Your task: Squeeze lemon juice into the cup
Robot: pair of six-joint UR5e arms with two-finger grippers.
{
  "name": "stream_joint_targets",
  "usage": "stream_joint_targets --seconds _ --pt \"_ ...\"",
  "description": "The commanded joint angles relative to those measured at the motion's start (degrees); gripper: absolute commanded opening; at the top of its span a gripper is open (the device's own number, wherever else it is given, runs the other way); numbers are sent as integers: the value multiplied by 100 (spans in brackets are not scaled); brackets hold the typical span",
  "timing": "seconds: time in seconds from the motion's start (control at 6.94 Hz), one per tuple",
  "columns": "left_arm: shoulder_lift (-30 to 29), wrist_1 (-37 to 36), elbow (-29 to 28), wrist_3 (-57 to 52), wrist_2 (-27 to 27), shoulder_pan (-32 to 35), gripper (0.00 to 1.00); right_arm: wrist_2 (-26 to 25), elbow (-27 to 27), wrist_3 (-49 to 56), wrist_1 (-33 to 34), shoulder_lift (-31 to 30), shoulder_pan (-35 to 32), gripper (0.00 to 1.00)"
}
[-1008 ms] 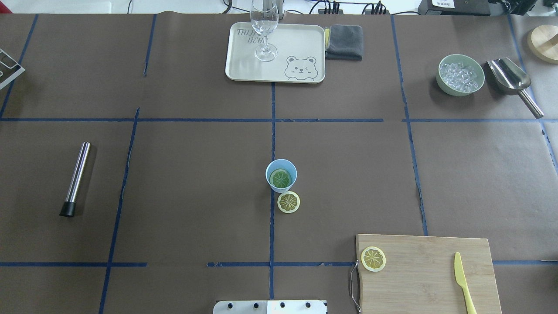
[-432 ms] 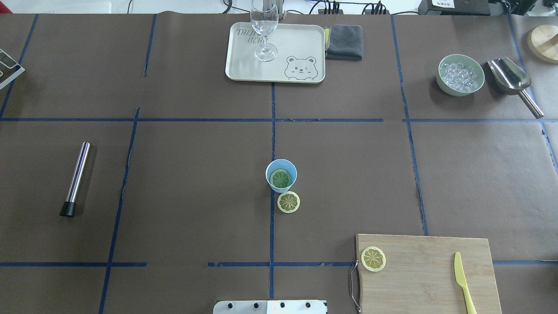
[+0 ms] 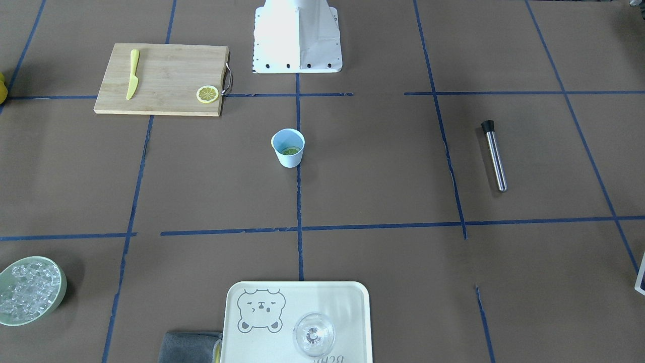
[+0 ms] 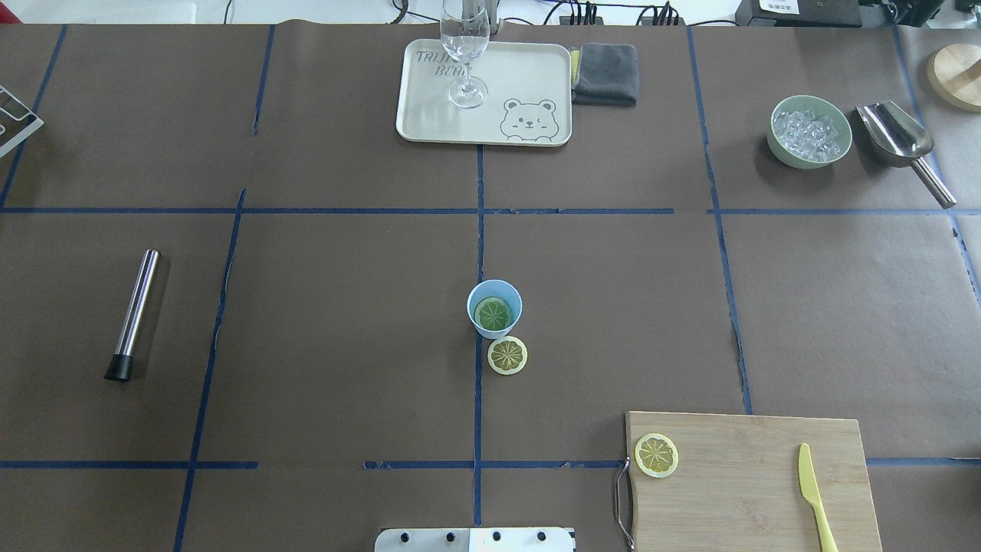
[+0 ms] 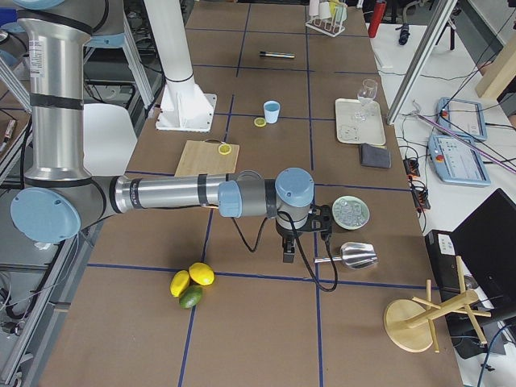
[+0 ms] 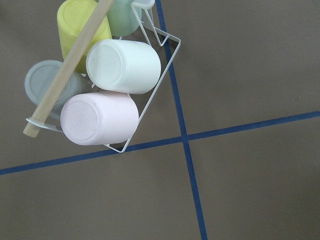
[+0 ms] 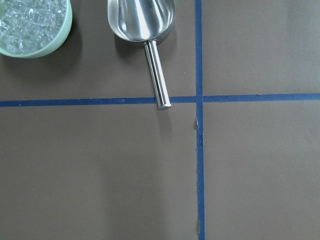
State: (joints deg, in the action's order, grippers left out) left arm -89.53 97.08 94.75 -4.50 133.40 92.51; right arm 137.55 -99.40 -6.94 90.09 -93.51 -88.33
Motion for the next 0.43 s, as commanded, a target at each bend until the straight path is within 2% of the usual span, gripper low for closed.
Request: stream_joint_targets --seconds 0.0,0.29 --pt "6 22 -27 -7 1 -5 100 0 0 0 0 -1 0 100" --pt "32 31 -1 -7 -7 4 100 0 8 0 0 -1 0 100"
